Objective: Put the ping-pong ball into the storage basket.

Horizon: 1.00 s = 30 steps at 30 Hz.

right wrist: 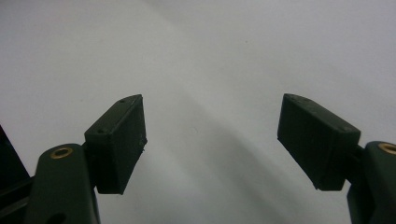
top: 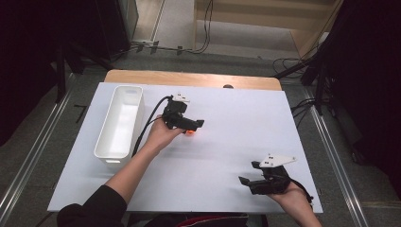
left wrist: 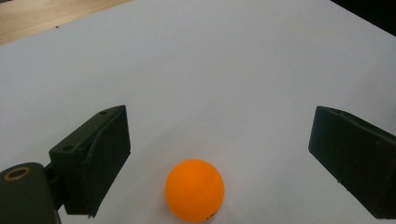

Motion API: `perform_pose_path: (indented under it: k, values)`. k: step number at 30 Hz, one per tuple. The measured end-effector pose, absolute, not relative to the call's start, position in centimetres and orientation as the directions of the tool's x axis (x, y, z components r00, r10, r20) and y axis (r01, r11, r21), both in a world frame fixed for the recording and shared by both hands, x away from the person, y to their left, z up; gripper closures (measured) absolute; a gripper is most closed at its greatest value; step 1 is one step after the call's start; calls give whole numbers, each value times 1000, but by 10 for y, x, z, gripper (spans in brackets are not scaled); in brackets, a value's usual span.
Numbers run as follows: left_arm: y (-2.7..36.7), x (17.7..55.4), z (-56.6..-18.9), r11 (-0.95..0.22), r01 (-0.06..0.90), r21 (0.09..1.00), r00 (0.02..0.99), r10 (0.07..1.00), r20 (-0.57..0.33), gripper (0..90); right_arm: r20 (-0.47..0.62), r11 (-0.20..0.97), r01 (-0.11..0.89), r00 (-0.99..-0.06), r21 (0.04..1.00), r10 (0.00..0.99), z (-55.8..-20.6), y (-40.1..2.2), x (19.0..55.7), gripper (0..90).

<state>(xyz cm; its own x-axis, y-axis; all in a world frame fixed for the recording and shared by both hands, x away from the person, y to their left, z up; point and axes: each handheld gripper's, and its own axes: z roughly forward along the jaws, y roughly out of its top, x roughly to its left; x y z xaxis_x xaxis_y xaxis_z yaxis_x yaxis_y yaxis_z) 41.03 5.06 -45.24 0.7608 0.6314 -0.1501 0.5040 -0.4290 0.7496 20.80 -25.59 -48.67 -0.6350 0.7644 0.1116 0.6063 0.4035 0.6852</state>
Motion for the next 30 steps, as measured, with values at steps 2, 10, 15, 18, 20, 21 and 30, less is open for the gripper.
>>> perform_pose_path:
  k: [2, 10, 15, 18, 20, 21, 30]
  values:
    - [50, 410, -453, -437, 501, 747, 768, 622, -152, 53, 112, 403, 608, -634, 685, 765, -486, -256, 208, 221]
    - [47, 408, -457, -449, 486, 750, 781, 609, -142, 51, 129, 392, 617, -629, 683, 766, -487, -256, 209, 221]
    - [47, 409, -460, -451, 488, 747, 777, 615, -136, 51, 123, 395, 612, -631, 685, 766, -486, -257, 209, 221]
    - [48, 410, -464, -445, 489, 750, 772, 621, -135, 51, 122, 392, 613, -628, 685, 769, -486, -257, 208, 221]
    - [49, 410, -466, -448, 490, 748, 771, 623, -131, 51, 121, 391, 611, -628, 688, 768, -485, -257, 208, 221]
    - [49, 410, -466, -447, 491, 748, 769, 626, -130, 52, 121, 391, 611, -628, 688, 769, -485, -257, 208, 221]
    - [48, 409, -478, -443, 505, 741, 766, 625, -149, 51, 121, 392, 611, -628, 688, 768, -485, -256, 208, 221]
